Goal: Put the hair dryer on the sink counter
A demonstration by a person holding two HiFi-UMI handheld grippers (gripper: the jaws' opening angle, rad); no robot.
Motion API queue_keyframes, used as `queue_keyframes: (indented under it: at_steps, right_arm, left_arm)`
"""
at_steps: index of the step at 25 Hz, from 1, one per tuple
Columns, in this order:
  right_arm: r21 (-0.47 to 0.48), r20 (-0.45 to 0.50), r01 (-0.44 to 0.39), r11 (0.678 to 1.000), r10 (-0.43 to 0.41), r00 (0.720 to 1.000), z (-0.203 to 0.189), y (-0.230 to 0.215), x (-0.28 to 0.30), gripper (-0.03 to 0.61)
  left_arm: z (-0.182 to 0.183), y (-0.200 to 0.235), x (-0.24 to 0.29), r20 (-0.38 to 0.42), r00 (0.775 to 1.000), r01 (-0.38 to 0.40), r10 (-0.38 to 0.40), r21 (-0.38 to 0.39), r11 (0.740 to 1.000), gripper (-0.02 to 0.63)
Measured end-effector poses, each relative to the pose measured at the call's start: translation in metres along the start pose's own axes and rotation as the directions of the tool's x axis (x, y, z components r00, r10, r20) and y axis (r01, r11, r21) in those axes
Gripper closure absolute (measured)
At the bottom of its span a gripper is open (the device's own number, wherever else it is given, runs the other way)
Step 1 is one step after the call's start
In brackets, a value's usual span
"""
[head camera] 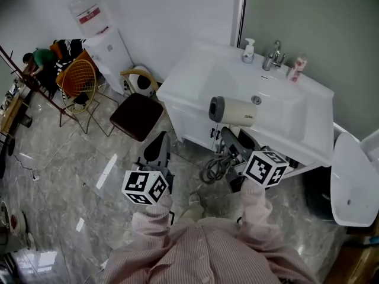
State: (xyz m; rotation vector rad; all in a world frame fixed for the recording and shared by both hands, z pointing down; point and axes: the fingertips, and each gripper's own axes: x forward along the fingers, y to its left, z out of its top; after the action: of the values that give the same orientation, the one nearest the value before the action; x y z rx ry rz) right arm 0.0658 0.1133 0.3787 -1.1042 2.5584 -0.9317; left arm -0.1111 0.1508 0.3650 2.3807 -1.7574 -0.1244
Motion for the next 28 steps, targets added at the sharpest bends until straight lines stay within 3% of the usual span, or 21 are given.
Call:
queue_keyframes:
  at_steps: [13,28]
  right_arm:
    - [0.018,0.047,0.062,0.998,-0.062,0.997,0.021,-0.031,0.089,0.411]
    - [0.047,0.04,0.078,0.996,-0.08,0.996,0.04,-0.069,0.152,0.411]
  left_arm:
    - [0.018,0.064,0.088,-0.001,0.996,0.089,-0.089,0.011,0.996,0.612]
    - [0.008,0.1,0.156,-0.026,0.994,0.109,-0.11,-0.026,0.994,0.612]
